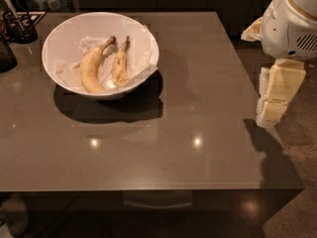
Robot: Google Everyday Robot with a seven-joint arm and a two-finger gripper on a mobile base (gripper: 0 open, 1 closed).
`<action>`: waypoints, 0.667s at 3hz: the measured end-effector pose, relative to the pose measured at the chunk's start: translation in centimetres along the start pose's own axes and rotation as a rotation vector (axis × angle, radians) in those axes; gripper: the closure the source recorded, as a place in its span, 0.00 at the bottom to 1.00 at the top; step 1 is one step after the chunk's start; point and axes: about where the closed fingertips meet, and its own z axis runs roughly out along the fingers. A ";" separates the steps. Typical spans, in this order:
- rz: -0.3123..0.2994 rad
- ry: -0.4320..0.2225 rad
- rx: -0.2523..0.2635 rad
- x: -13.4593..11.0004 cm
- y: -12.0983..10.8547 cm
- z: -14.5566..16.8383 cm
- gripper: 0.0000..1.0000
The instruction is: Pick banana from white bowl
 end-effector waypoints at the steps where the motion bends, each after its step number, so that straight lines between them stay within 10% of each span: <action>1: 0.032 -0.061 0.002 -4.0 -1.2 1.4 0.00; 2: 0.108 -0.079 -0.023 -8.6 -2.9 2.4 0.00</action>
Offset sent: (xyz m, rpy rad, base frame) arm 0.0666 0.1504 -0.0015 0.1563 0.1233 -0.2202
